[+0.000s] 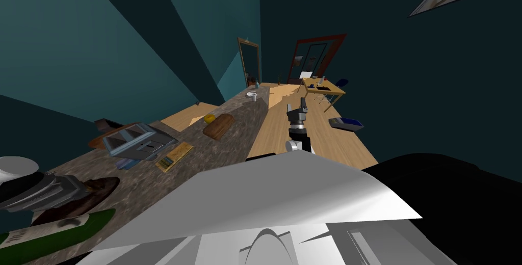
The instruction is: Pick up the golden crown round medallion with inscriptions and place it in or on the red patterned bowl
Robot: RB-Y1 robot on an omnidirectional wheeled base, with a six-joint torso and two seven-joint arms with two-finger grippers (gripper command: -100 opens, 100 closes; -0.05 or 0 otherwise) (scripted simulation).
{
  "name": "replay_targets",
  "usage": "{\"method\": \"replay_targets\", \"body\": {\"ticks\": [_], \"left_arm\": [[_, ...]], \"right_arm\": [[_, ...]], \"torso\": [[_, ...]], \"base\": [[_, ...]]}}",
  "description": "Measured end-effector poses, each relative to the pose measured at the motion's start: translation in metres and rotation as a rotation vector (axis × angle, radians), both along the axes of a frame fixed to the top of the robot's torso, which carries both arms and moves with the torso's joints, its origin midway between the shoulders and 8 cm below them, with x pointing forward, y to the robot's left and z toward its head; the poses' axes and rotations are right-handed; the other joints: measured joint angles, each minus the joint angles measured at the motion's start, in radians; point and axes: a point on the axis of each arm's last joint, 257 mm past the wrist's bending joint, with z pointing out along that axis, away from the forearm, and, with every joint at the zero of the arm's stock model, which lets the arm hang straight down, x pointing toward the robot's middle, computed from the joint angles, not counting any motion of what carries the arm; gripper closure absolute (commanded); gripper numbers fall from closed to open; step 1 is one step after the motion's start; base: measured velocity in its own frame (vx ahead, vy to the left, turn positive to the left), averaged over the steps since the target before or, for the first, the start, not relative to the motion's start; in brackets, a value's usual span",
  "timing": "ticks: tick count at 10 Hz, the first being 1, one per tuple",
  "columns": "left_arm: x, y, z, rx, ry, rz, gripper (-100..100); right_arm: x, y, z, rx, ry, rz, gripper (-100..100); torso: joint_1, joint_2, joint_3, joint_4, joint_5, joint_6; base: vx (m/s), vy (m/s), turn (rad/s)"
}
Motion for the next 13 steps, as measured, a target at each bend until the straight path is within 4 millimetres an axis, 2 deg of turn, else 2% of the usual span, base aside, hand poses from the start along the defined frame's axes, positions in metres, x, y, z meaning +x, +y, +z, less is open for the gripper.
{"method": "replay_targets", "body": {"ticks": [4, 6, 8, 10, 12, 13], "left_arm": [[-0.011, 0.033, 0.035, 0.096, -0.016, -0.005, 100], [-0.023, 0.046, 0.043, 0.138, -0.003, -0.003, 100], [-0.048, 0.058, 0.049, 0.179, 0.034, 0.005, 100], [-0.053, 0.065, 0.055, 0.196, 0.043, 0.012, 100], [-0.07, 0.074, 0.064, 0.224, 0.071, 0.023, 100], [-0.071, 0.074, 0.065, 0.227, 0.072, 0.023, -100]], "right_arm": [[0.0, 0.0, 0.0, 0.0, 0.0, 0.0, 0], [0.0, 0.0, 0.0, 0.0, 0.0, 0.0, 0], [0.0, 0.0, 0.0, 0.0, 0.0, 0.0, 0], [0.0, 0.0, 0.0, 0.0, 0.0, 0.0, 0], [0.0, 0.0, 0.0, 0.0, 0.0, 0.0, 0], [0.0, 0.0, 0.0, 0.0, 0.0, 0.0, 0]], "torso": [[0.004, 0.001, 0.001, 0.0, 0.0, 0.0], [0.005, -0.001, -0.001, 0.0, 0.001, 0.0], [0.007, 0.0, 0.0, 0.0, 0.001, 0.0], [0.002, -0.002, -0.001, -0.001, 0.001, 0.0], [0.003, -0.002, -0.001, 0.0, 0.001, 0.0], [0.002, -0.003, -0.002, -0.001, 0.001, 0.001]], "base": [[-0.06, 0.08, -0.113], [-0.034, 0.088, -0.111], [-0.058, 0.103, -0.095], [-0.015, 0.043, -0.021], [-0.015, 0.055, -0.02], [-0.002, 0.007, 0.0]]}}
